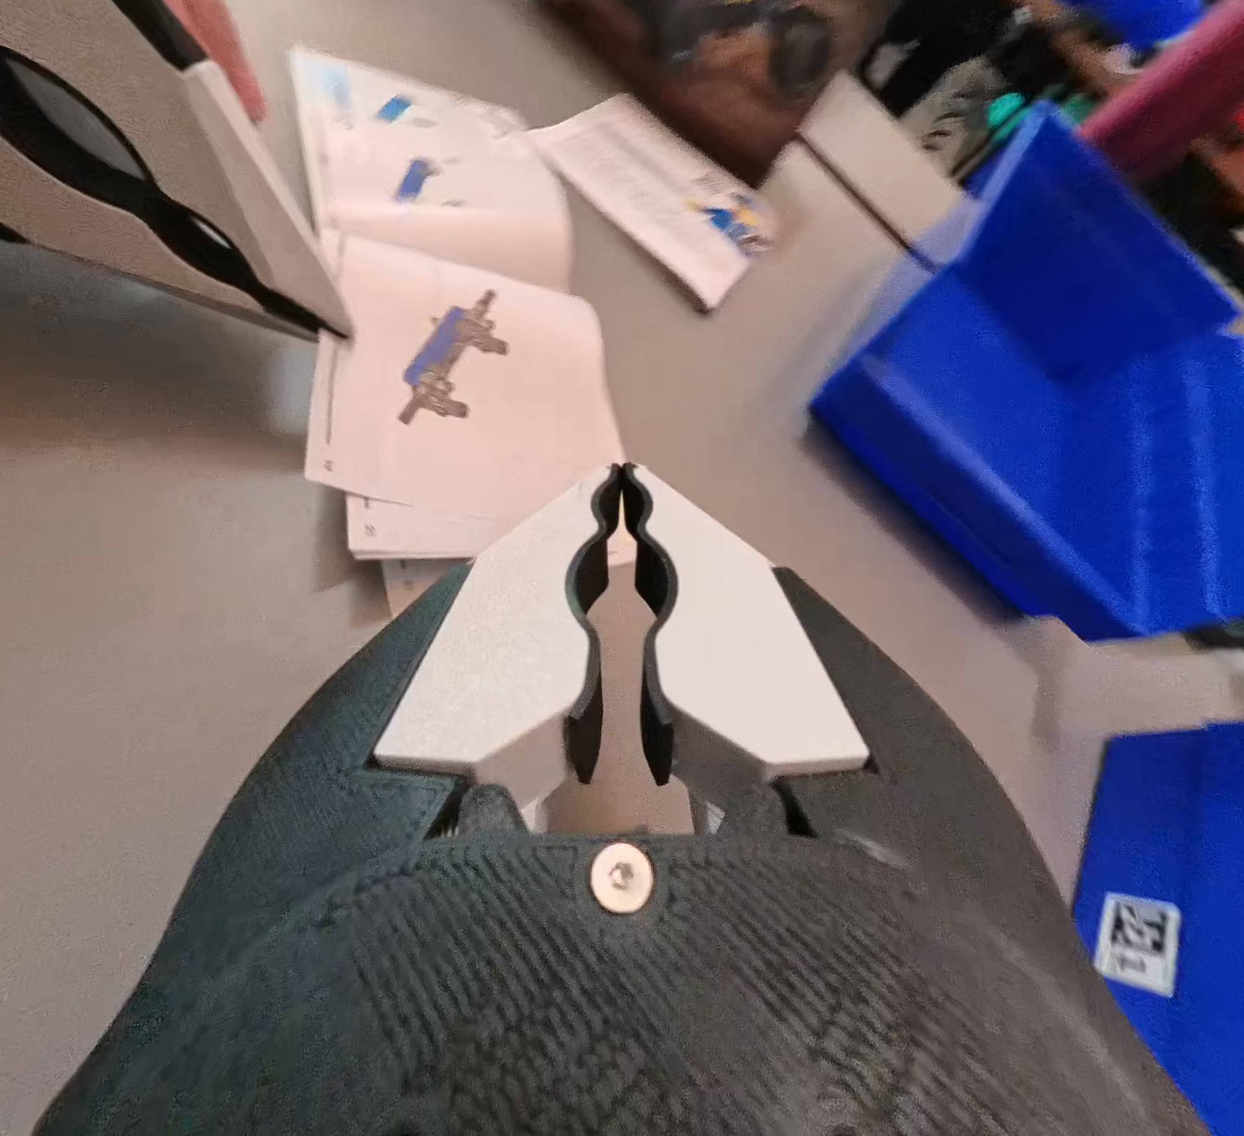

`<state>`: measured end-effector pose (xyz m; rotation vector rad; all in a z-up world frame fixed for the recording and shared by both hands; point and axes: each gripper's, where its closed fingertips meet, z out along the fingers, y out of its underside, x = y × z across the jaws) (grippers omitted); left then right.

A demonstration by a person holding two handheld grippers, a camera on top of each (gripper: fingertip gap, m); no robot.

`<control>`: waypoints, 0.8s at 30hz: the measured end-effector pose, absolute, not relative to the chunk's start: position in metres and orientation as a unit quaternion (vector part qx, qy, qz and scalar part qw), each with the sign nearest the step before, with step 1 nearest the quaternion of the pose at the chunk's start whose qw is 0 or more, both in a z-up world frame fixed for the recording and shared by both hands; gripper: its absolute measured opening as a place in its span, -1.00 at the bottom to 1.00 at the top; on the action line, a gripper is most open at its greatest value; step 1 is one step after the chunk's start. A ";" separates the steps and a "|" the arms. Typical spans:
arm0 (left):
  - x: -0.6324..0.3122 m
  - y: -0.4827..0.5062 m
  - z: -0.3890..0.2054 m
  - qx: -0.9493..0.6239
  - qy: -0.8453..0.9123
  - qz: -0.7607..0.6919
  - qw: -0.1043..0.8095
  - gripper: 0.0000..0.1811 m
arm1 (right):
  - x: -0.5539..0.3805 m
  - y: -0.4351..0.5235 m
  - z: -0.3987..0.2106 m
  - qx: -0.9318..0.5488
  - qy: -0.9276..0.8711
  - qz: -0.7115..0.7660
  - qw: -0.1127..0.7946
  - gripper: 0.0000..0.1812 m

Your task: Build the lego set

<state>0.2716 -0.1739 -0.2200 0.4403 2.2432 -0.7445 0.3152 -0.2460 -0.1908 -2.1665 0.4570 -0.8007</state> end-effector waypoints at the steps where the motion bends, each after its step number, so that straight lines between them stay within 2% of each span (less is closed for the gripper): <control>1: 0.274 -0.173 -0.214 0.142 0.871 -0.312 0.352 -1.00 | 0.316 -0.253 -0.185 -0.838 0.198 -0.326 0.391 -1.00; 5: 0.279 -0.172 -0.196 0.043 0.866 -0.397 0.300 -1.00 | 0.315 -0.261 -0.202 -0.834 0.244 -0.337 0.362 -1.00; 7: 0.279 -0.172 -0.198 0.029 0.867 -0.412 0.278 -1.00 | 0.308 -0.246 -0.206 -0.836 0.222 -0.329 0.379 -1.00; 17: 0.277 -0.173 -0.217 0.037 0.885 -0.386 0.257 -1.00 | 0.299 -0.236 -0.192 -0.845 0.195 -0.333 0.371 -1.00; 24: 0.279 -0.173 -0.222 0.017 0.893 -0.379 0.241 -1.00 | 0.290 -0.224 -0.240 -0.888 0.173 -0.257 0.339 -1.00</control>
